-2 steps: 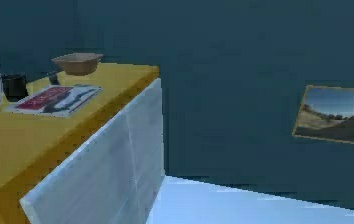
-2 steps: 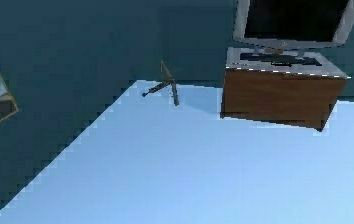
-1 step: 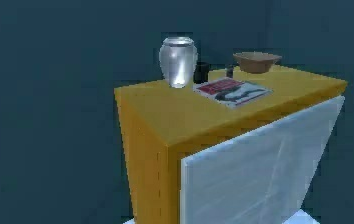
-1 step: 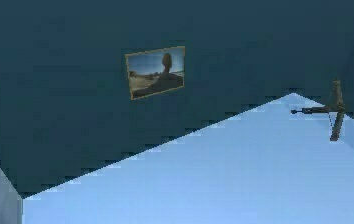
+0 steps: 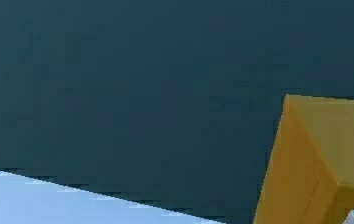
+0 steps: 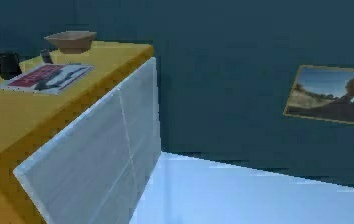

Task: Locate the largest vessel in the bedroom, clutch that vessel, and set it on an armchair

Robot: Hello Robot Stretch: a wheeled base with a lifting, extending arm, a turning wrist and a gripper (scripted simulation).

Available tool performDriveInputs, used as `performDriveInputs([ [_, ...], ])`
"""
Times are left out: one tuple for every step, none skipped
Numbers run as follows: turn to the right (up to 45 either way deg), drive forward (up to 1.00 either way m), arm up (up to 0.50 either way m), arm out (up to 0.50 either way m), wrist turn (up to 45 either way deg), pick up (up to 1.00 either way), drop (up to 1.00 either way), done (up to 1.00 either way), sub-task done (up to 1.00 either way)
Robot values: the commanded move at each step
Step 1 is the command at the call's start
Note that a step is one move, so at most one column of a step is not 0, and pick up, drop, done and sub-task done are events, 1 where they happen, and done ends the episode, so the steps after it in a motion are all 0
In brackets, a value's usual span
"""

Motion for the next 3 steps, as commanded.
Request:
performDriveInputs([
  [-39.0, 0.00, 0.00, 0.00, 0.0, 0.00, 0.00, 0.00, 0.00],
  [-3.0, 0.00, 0.00, 0.00, 0.0, 0.00, 0.00, 0.00, 0.00],
  [45.0, 0.00, 0.00, 0.00, 0.0, 0.00, 0.00, 0.00, 0.00],
])
